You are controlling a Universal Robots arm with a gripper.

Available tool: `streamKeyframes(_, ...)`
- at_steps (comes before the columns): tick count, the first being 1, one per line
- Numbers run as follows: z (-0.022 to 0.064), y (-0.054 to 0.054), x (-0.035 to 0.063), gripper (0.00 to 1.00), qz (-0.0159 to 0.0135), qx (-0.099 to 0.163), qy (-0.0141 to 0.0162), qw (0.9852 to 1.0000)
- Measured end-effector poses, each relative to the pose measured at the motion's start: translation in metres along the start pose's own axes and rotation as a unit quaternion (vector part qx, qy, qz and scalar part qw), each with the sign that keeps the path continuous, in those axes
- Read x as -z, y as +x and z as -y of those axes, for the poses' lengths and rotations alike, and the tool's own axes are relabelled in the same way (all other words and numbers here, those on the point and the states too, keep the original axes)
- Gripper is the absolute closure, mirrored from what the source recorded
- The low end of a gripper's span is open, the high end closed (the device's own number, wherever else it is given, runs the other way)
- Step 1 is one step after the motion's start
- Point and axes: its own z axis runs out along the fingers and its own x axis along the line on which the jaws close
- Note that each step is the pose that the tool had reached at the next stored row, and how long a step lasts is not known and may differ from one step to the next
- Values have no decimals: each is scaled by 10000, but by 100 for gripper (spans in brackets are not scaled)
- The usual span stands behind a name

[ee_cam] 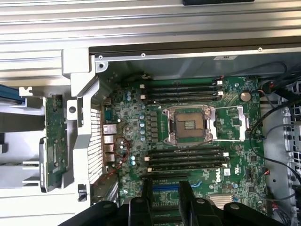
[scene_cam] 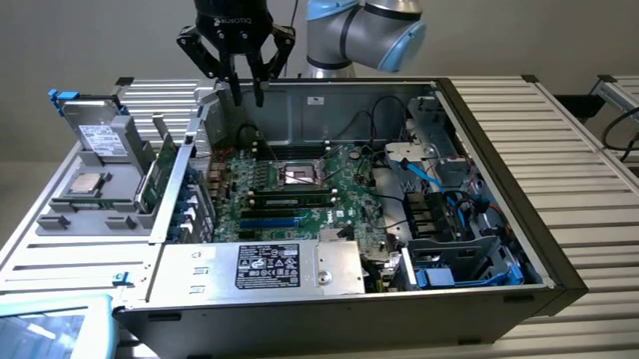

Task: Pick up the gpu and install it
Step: 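Reach for the gpu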

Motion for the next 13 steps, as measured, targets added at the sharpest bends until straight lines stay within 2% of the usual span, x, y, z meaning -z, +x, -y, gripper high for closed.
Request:
streamKeyframes(4,-5,49,1,63,0,0,0,10000)
streamKeyframes(13,-32,450,7,63,0,0,0,10000)
